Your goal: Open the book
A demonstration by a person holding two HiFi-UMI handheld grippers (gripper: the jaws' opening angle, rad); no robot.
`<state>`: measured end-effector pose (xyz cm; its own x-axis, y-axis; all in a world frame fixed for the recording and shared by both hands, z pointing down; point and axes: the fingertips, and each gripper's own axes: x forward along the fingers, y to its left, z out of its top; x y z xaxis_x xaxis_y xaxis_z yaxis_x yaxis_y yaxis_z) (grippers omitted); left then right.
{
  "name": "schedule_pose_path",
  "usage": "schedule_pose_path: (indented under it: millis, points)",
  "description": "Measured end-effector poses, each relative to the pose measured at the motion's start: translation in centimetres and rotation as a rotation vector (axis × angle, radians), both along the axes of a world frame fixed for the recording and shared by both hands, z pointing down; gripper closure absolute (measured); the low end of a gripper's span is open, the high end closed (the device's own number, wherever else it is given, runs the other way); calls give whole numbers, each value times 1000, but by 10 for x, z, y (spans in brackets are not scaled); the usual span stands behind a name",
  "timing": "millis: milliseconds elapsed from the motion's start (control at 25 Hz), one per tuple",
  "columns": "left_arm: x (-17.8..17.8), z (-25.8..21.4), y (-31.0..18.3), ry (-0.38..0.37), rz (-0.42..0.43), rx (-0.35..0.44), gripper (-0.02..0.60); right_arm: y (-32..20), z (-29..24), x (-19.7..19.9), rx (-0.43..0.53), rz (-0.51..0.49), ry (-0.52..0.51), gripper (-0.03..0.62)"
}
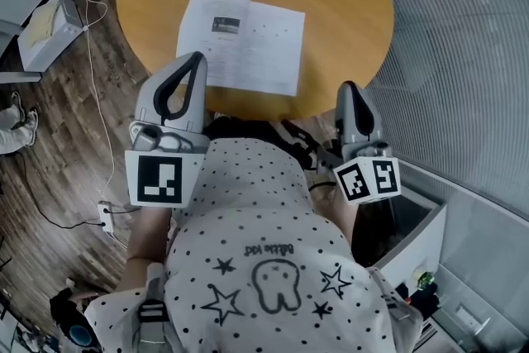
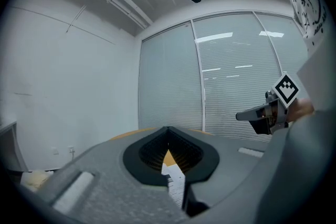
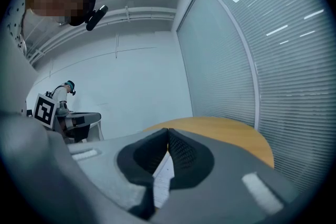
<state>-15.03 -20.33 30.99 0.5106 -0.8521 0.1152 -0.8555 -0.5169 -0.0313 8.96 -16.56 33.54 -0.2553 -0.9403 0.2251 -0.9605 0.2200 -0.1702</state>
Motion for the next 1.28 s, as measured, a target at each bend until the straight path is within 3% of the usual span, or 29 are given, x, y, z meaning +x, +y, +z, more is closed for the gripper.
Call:
schedule_pose_path:
  millis: [520, 920, 1280]
  points:
    - [9, 13, 1, 5, 10, -24, 572, 4, 5, -1, 1, -22, 9, 589]
    - [33, 13, 11, -4, 32, -29, 572, 23, 11, 19, -4, 2, -21, 589]
    - [39, 11, 22, 2, -26, -26, 572, 28, 11, 28, 5, -67, 6, 589]
